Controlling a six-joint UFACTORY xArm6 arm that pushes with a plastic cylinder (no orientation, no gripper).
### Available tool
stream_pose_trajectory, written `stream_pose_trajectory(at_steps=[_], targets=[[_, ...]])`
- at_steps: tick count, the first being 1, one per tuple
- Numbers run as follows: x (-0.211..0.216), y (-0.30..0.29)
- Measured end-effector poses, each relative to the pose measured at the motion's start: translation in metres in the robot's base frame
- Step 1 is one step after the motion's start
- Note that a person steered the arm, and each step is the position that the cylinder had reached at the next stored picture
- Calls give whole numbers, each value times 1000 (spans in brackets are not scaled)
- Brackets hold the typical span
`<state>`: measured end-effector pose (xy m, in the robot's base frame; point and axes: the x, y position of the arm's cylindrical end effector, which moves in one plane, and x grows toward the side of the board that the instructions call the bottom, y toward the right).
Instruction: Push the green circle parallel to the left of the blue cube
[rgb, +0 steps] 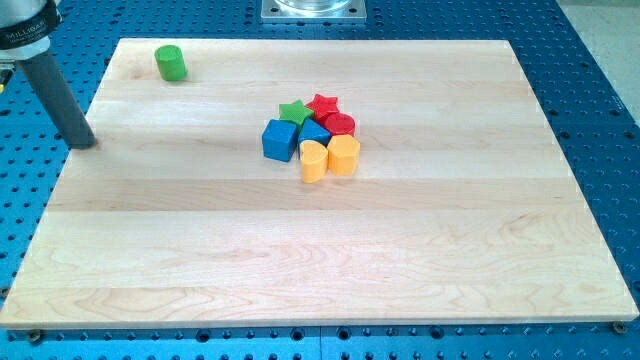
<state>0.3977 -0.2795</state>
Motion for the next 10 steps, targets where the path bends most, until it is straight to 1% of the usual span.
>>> stream_pose_trajectory(at_steps=[1, 2, 3, 4, 5, 6, 7, 8, 9, 10], targets=[[-45, 74], [-79, 128], [-122, 208], [-173, 192], [-179, 116], [-144, 59], [-89, 53], [-124, 51], [-123, 22], [-107, 9]])
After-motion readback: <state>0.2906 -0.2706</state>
